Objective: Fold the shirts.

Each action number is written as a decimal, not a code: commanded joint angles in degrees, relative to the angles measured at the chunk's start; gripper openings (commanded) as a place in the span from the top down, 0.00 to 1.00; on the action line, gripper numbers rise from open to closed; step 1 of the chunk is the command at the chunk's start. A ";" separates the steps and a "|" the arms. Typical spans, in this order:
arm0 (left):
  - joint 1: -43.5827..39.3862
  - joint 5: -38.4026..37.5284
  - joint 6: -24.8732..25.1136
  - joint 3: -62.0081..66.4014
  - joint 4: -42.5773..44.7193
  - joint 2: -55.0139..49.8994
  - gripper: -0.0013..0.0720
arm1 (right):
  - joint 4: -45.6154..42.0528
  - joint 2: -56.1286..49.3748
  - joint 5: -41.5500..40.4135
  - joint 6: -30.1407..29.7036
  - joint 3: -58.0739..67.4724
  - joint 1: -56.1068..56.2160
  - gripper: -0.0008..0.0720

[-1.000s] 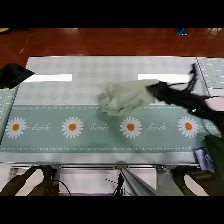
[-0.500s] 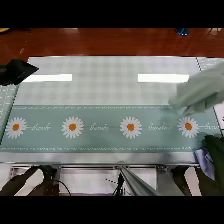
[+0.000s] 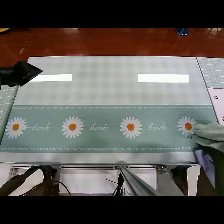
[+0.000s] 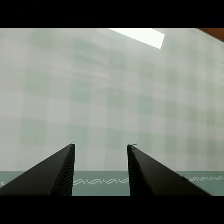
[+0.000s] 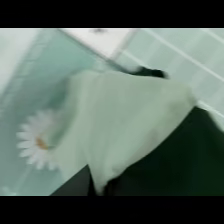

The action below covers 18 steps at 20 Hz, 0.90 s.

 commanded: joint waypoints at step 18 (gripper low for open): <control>4.11 7.65 6.43 0.04 0.11 -2.64 0.42 | -39.15 0.11 5.31 -1.07 -9.42 -4.07 0.31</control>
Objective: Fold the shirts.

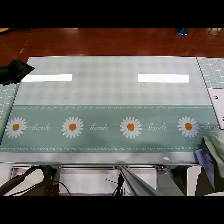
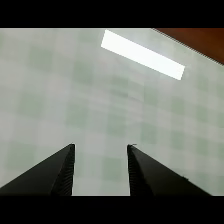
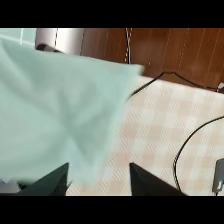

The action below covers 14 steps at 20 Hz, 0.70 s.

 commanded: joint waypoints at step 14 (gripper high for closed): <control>-24.98 -10.25 -2.97 6.88 33.86 1.18 0.11 | 40.24 -6.10 -30.08 -2.97 -2.21 47.98 0.27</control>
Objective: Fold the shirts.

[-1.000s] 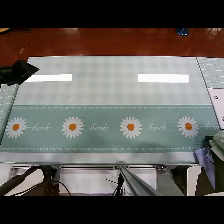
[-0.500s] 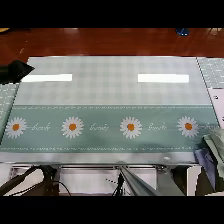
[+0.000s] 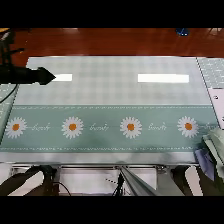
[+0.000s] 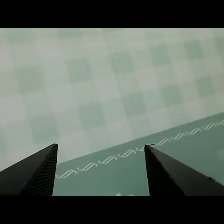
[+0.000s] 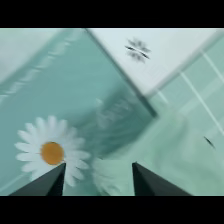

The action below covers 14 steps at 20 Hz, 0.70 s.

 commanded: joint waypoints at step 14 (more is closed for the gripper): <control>-27.76 -4.79 -28.22 3.37 30.14 -1.33 0.00 | -8.39 -8.96 -9.60 7.13 -0.04 48.13 0.16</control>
